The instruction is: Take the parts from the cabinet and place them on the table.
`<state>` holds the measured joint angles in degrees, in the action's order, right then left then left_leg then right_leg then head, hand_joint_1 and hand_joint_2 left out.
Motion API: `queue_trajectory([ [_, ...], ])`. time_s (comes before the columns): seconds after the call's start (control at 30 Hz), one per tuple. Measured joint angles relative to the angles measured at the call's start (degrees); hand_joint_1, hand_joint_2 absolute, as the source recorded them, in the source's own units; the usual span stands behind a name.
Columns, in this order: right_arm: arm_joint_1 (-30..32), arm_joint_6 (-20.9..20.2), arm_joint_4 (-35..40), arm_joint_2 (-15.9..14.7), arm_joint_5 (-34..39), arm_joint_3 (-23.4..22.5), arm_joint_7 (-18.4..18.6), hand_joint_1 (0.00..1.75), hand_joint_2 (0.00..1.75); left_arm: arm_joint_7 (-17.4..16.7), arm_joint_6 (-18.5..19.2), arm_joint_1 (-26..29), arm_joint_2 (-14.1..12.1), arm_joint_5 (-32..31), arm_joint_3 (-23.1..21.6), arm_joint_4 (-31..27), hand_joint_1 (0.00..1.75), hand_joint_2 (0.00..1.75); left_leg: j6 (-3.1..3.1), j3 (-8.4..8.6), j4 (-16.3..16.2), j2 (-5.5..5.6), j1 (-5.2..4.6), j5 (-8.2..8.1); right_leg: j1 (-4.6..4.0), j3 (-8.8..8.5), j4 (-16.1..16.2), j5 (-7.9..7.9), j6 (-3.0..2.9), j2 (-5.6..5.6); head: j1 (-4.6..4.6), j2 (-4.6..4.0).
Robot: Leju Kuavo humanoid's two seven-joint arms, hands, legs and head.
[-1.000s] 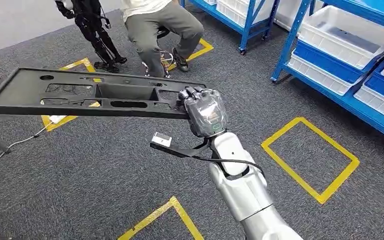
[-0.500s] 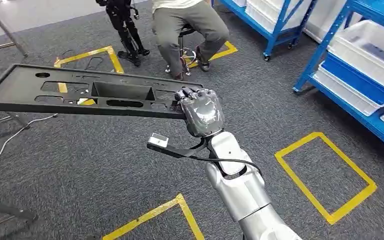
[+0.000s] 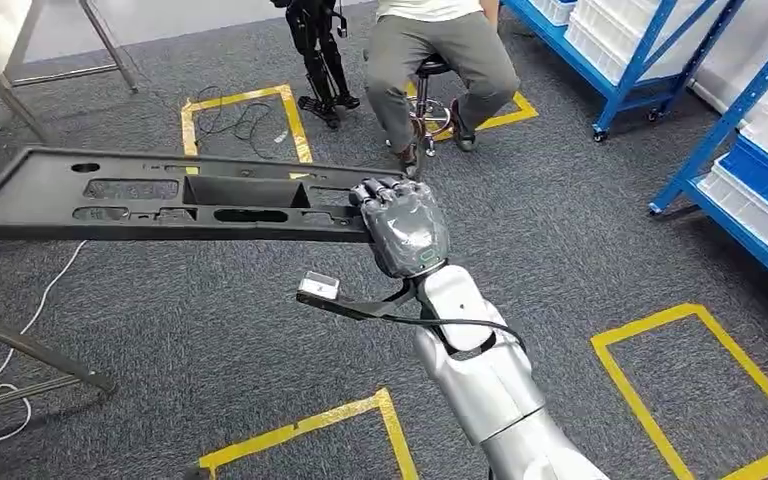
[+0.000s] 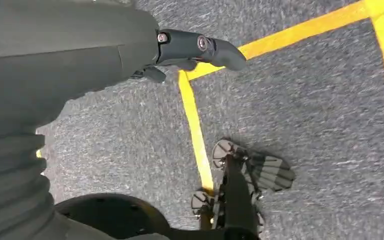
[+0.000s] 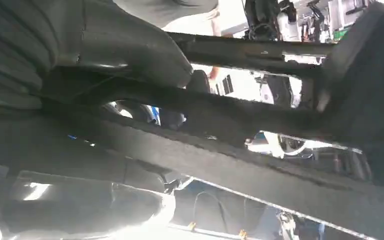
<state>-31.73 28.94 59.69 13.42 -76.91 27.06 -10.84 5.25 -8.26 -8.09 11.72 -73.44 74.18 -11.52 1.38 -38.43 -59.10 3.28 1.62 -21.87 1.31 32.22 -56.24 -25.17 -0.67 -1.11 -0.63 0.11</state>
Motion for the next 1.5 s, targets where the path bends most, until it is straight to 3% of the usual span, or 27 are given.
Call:
queue_trajectory([
  [0.03, 0.0, 0.3, 0.0, 0.0, 0.0, 0.0, 0.0, 1.71, 1.75, 0.1, 0.0, 0.0, 0.0, -0.2, 0.0, 0.0, 0.00, 1.75, 0.05, -1.54, -3.6, -1.74, 0.05, -2.31, -0.18, -0.08, 0.1, -0.01, -0.93, 0.63, -0.29, 0.00],
  [0.1, 0.5, 0.5, 0.0, -0.3, -0.2, 0.0, 0.4, 1.71, 1.75, 0.1, 0.0, -0.1, 0.0, -0.5, 0.0, 0.0, 0.00, 1.75, 0.29, -5.88, -13.4, -2.78, 0.08, -6.79, -0.70, -0.04, 0.0, -0.11, -1.06, 1.89, -0.35, 0.00],
  [0.17, 1.2, 0.6, 0.1, -0.6, -0.5, 0.0, 0.7, 1.71, 1.75, 0.1, 0.1, 0.0, 0.1, -0.7, 0.0, 0.0, 0.00, 1.75, 0.40, -7.17, -16.7, -3.09, 0.24, -7.25, -0.96, -0.10, 0.0, -0.23, -1.20, 3.23, -0.31, 0.00],
  [0.2, 1.5, 0.6, 0.2, -0.6, -0.6, 0.0, 1.1, 1.71, 1.75, 0.0, 0.1, 0.0, 0.1, -0.9, 0.0, 0.0, 0.00, 1.75, 0.39, -5.76, -14.2, -3.26, 0.29, -5.73, -0.99, -0.11, 0.0, -0.27, -1.21, 3.75, -0.35, 0.00],
  [0.27, 1.8, 0.6, 0.4, -0.6, -1.0, 0.0, 1.2, 1.71, 1.75, 0.0, 0.1, -0.1, 0.1, -1.0, 0.0, 0.0, 0.00, 1.75, 0.24, -0.08, -4.3, -4.81, 0.28, -1.70, -0.99, -0.20, -0.1, -0.47, -1.00, 4.49, -0.40, 0.00],
  [0.3, 1.8, 0.6, 0.6, -0.6, -1.1, 0.0, 1.2, 1.71, 1.75, 0.0, 0.1, -0.2, 0.2, -1.1, 0.0, 0.0, 0.00, 1.75, 0.18, 2.42, 0.1, -7.65, 0.11, -1.25, -1.34, -0.28, -0.2, -0.58, -0.78, 4.75, -0.38, 0.00],
  [0.33, 1.8, 0.6, 0.8, -0.7, -1.1, 0.0, 1.3, 1.71, 1.75, 0.0, 0.2, -0.3, 0.4, -1.1, -0.1, 0.0, 0.00, 1.75, -0.37, 2.52, 0.3, -7.04, -0.36, -1.23, -2.02, -0.06, -0.3, -0.74, -0.46, 5.11, -0.35, 0.00],
  [0.47, 2.3, 0.6, 1.7, -1.0, -1.6, 0.0, 1.9, 1.71, 1.75, 0.0, 0.4, -0.5, 0.5, -1.4, -0.1, 0.0, 0.00, 1.75, -1.84, 2.37, 1.2, -4.57, -0.61, -0.52, -2.21, -0.33, -0.1, -0.96, 0.66, 6.82, 0.06, 0.00],
  [0.5, 2.4, 0.6, 2.0, -1.2, -1.6, 0.0, 2.0, 1.71, 1.75, -0.2, 0.4, -0.5, 0.8, -1.5, -0.1, 0.0, 0.00, 1.75, -2.29, 2.53, 1.4, -4.13, -0.46, -0.23, -1.76, 0.57, -1.1, -1.82, 0.78, 5.14, 0.08, 0.00],
  [0.57, 2.7, 0.6, 2.5, -1.6, -1.7, 0.1, 2.0, 1.71, 1.75, -0.3, 0.4, -0.9, 0.9, -1.4, -0.1, 0.0, 0.00, 1.75, -2.83, 2.34, 1.6, -2.89, -0.48, 0.07, -1.42, 4.12, -9.3, -5.53, 0.17, 2.10, 0.26, 0.00],
  [0.63, 3.4, 0.5, 2.5, -2.1, -1.7, 0.2, 2.0, 1.71, 1.75, -0.3, 0.3, -1.0, 0.9, -1.2, -0.1, 0.0, 0.00, 1.75, -2.87, 2.23, 1.6, -1.38, -0.53, 0.10, -1.28, 8.80, -18.8, -8.40, 0.24, 1.34, 0.43, 0.00],
  [0.67, 3.6, 0.5, 2.5, -2.3, -1.7, 0.2, 2.0, 1.71, 1.75, -0.3, 0.3, -1.0, 0.9, -1.2, 0.0, 0.0, 0.00, 1.75, -2.87, 2.24, 1.6, -0.64, -0.60, 0.10, -1.29, 9.53, -19.7, -8.24, 0.57, 1.28, 0.41, 0.00],
  [0.7, 3.8, 0.5, 2.5, -2.5, -1.7, 0.2, 2.0, 1.71, 1.75, -0.3, 0.3, -1.0, 0.9, -1.2, 0.0, 0.0, 0.00, 1.75, -2.86, 2.25, 1.6, 0.07, -0.64, 0.11, -1.29, 8.88, -17.8, -7.14, 0.98, 1.21, 0.41, 0.00],
  [0.77, 3.8, 0.5, 2.7, -2.6, -1.6, 0.2, 1.9, 1.71, 1.75, -0.3, 0.2, -1.0, 0.9, -1.2, 0.0, 0.0, 0.00, 1.75, -2.76, 2.31, 1.6, 1.56, -0.64, 0.17, -1.15, 4.15, -7.2, -2.62, 1.83, 0.41, 0.45, 0.00],
  [0.8, 3.7, 0.5, 2.8, -2.6, -1.6, 0.3, 1.8, 1.71, 1.75, -0.3, 0.2, -1.0, 1.0, -1.2, 0.0, 0.0, 0.00, 1.75, -2.64, 2.30, 1.6, 2.17, -0.54, 0.25, -1.02, 1.61, -1.7, -0.65, 1.91, -1.84, 0.48, 0.00],
  [0.83, 3.8, 0.5, 2.9, -2.7, -1.5, 0.3, 1.8, 1.71, 1.75, -0.3, 0.2, -1.0, 1.0, -1.2, 0.0, 0.0, 0.00, 1.75, -2.35, 2.13, 1.4, 2.72, -0.89, 0.32, -1.04, 0.79, -0.3, -0.07, 1.41, -3.16, 0.34, 0.00],
  [0.93, 3.6, 0.3, 2.9, -2.6, -1.2, 0.4, 1.4, 1.71, 1.75, -0.2, 0.2, -0.6, 1.0, -1.1, 0.0, 0.0, 0.00, 1.75, -1.38, 1.73, 1.9, 3.91, -0.52, 0.76, -1.49, 0.70, -0.5, 0.16, 0.86, -1.65, 0.50, 0.00],
  [0.97, 3.4, 0.2, 2.9, -2.4, -1.0, 0.4, 1.0, 1.71, 1.75, -0.2, 0.2, -0.5, 1.0, -1.0, 0.0, 0.0, 0.00, 1.75, -0.97, 1.57, 1.9, 4.48, -0.62, 0.85, -0.91, 0.62, 0.2, 0.62, 0.24, -0.93, 0.43, 0.00],
  [1.07, 2.7, -0.1, 2.8, -1.9, -0.4, 0.5, 0.2, 1.71, 1.75, 0.0, -0.1, -0.4, 0.9, -0.5, 0.0, 0.0, 0.00, 1.75, -0.47, -1.60, -5.5, -1.56, -0.62, -4.11, -0.87, 0.24, 0.8, 0.86, -1.20, 0.75, -0.16, 0.00],
  [1.13, 2.4, -0.2, 2.5, -1.8, 0.0, 0.5, 0.0, 1.71, 1.75, 0.1, -0.2, -0.4, 0.9, -0.4, 0.0, 0.0, 0.00, 1.75, -0.04, -5.99, -15.0, -2.83, -0.38, -8.19, -1.29, 0.28, 0.7, 0.76, -1.36, 2.24, -0.16, 0.00],
  [1.17, 2.4, -0.3, 2.4, -1.8, 0.1, 0.5, 0.0, 1.71, 1.75, 0.1, -0.3, -0.4, 0.9, -0.3, 0.0, 0.0, 0.00, 1.75, 0.08, -6.83, -17.0, -3.02, -0.33, -8.56, -1.35, 0.29, 0.7, 0.74, -1.38, 2.89, -0.14, 0.00],
  [1.2, 2.4, -0.3, 2.2, -1.8, 0.1, 0.6, -0.1, 1.71, 1.75, 0.1, -0.3, -0.3, 0.9, -0.3, 0.0, 0.0, 0.00, 1.75, 0.14, -6.33, -16.2, -3.11, -0.29, -7.67, -1.38, 0.28, 0.7, 0.71, -1.38, 3.59, -0.13, 0.00],
  [1.27, 2.2, -0.3, 2.0, -1.7, 0.1, 0.6, -0.1, 1.71, 1.75, 0.1, -0.3, -0.2, 0.8, -0.3, 0.1, 0.0, 0.00, 1.75, 0.02, -1.14, -7.1, -4.03, -0.29, -3.36, -1.38, 0.25, 0.6, 0.63, -1.40, 4.70, -0.16, 0.00],
  [1.3, 2.1, -0.3, 1.9, -1.6, 0.1, 0.6, -0.1, 1.71, 1.75, 0.1, -0.3, -0.2, 0.8, -0.4, 0.1, 0.0, 0.00, 1.75, -0.18, 2.21, -1.4, -5.50, -0.34, -1.47, -1.41, 0.24, 0.6, 0.54, -1.25, 5.12, -0.16, 0.00],
  [1.33, 2.0, -0.3, 1.9, -1.4, 0.1, 0.6, -0.1, 1.71, 1.75, 0.1, -0.2, -0.3, 0.8, -0.5, 0.1, 0.0, 0.00, 1.75, -0.54, 3.52, 1.1, -7.45, -0.93, -1.79, -1.95, 0.37, 0.5, 0.46, -1.08, 5.40, -0.18, 0.00],
  [1.47, 1.9, -0.3, 1.8, -1.4, 0.1, 0.7, 0.0, 1.71, 1.75, 0.0, -0.2, -0.3, 0.7, -0.9, 0.1, 0.0, 0.00, 1.75, -1.89, 3.02, 1.4, -4.82, -1.22, -1.06, -2.34, 0.22, 0.6, 0.38, -0.23, 7.20, 0.06, 0.00],
  [1.5, 1.8, -0.3, 1.8, -1.2, 0.1, 0.6, 0.0, 1.71, 1.75, 0.0, -0.2, -0.3, 0.8, -0.9, 0.1, 0.0, 0.00, 1.75, -2.60, 3.58, 2.3, -4.21, -0.50, -0.52, -2.49, 1.03, 0.2, -0.21, 0.16, 6.86, 0.10, 0.00],
])
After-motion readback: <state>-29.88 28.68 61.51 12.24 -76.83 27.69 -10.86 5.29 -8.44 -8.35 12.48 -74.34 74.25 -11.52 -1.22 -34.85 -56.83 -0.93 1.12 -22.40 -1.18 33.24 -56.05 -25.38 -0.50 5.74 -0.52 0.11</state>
